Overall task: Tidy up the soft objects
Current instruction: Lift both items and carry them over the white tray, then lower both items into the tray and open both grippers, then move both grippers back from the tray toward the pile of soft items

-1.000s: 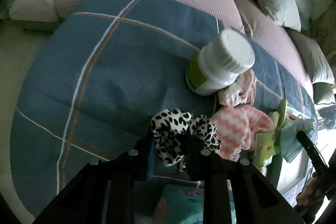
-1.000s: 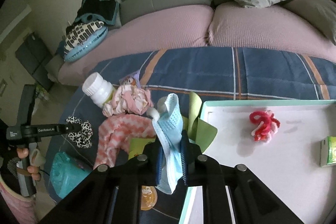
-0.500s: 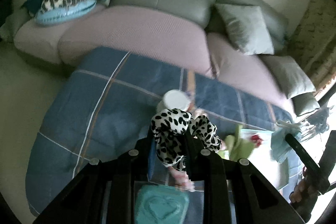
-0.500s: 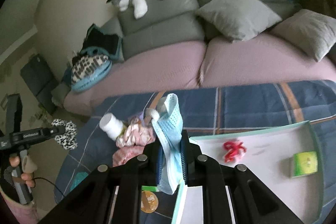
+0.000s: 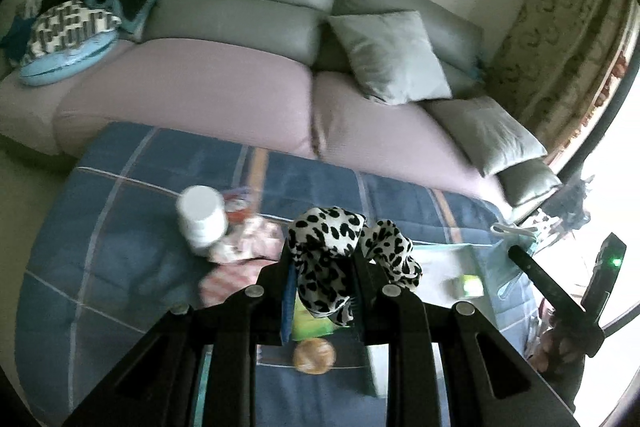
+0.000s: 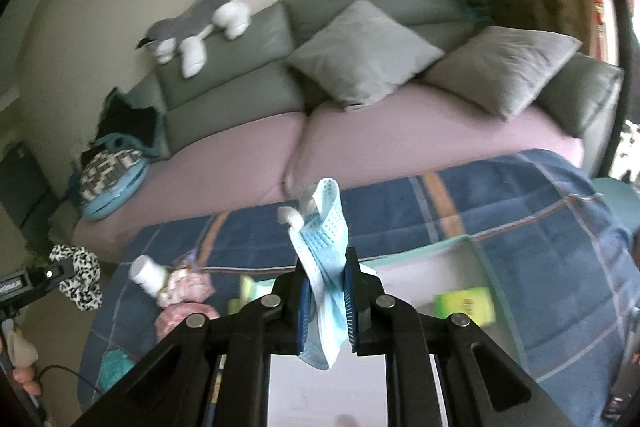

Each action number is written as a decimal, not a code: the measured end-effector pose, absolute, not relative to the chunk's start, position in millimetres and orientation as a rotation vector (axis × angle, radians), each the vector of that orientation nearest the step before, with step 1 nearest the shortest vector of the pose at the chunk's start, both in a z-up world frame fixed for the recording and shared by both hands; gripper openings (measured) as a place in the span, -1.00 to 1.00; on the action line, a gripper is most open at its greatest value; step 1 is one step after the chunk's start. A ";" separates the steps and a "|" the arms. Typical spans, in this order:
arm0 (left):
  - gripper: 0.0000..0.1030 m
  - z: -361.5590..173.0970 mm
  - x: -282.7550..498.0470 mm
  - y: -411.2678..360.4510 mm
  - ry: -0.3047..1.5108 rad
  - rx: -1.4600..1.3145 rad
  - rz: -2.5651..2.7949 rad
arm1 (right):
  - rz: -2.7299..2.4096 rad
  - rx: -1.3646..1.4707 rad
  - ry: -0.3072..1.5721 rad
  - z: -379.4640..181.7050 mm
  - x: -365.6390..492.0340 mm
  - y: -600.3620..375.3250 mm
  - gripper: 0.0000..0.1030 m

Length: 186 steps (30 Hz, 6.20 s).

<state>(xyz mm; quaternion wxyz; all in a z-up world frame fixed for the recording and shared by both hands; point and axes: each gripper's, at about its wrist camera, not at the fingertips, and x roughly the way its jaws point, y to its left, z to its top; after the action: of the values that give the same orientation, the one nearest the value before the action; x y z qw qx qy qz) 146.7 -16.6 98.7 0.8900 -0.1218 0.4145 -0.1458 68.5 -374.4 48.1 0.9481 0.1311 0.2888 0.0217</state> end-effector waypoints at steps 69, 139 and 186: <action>-0.53 -50.2 180.7 -218.9 1.149 -0.167 -0.441 | -0.256 0.175 1.146 -79.6 95.0 -443.5 -0.65; 0.71 64.0 154.6 28.2 0.817 -0.276 0.171 | -0.159 0.263 0.825 -4.9 91.2 -404.5 1.00; 0.71 -0.8 186.6 -14.9 1.058 -0.269 -0.011 | 0.255 0.145 0.959 -65.4 146.2 -249.9 0.24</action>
<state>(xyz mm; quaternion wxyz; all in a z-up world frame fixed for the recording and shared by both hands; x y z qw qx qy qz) 186.6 -14.9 -0.8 0.8546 -0.1277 0.5033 -0.0054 146.2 -249.9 -65.4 0.8768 0.0697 0.4597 0.1224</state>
